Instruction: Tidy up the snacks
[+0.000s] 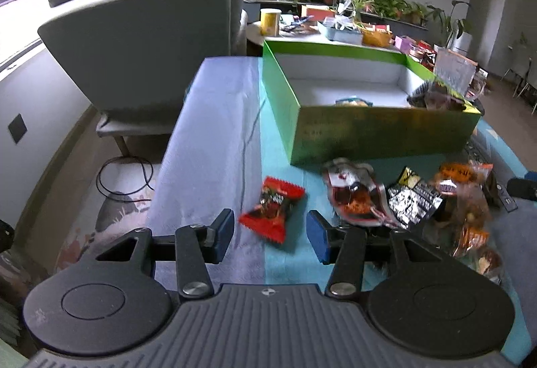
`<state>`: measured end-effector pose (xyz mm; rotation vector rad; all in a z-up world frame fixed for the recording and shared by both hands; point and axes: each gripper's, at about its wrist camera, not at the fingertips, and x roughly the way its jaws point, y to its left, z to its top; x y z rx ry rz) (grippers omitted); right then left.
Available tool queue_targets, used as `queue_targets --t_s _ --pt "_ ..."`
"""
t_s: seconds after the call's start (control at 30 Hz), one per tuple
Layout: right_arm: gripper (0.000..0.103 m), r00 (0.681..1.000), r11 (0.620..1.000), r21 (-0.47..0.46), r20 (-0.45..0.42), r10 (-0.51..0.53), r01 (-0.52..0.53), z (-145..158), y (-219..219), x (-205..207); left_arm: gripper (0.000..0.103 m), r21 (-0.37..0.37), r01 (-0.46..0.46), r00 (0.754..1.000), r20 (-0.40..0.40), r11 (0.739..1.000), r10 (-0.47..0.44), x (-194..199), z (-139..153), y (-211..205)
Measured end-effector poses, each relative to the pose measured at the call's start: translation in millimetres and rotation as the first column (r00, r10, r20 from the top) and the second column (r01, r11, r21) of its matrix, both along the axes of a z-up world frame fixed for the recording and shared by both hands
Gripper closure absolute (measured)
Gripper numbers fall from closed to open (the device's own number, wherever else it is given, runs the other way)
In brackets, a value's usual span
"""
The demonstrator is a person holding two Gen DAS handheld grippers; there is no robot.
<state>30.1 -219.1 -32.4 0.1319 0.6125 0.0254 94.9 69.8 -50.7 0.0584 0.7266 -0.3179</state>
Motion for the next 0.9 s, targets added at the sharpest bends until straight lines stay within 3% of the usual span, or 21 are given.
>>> queue_targets --t_s 0.37,0.57,0.7,0.9 --pt "0.050 0.997 1.000 0.008 -0.077 -0.012 0.013 -20.3 2.8 -14.2 0.058 -0.032 -0.016 1.000 0.012 0.999 0.017 2.3 -1.2 1.0" --pt "0.050 0.996 1.000 0.007 -0.087 0.009 -0.008 -24.4 9.8 -13.3 0.058 -0.120 0.061 0.998 0.027 0.991 -0.058 -7.9 14.3 -9.0" --pt "0.050 0.996 1.000 0.006 -0.086 0.028 -0.028 -24.1 15.6 -14.6 0.058 -0.135 0.111 0.994 0.013 0.985 -0.110 -6.9 12.5 -25.9" --pt "0.050 0.996 0.999 -0.009 -0.086 0.035 -0.036 -23.9 18.3 -18.8 0.058 -0.160 0.086 0.994 -0.047 0.983 -0.095 1.7 0.3 -36.1"
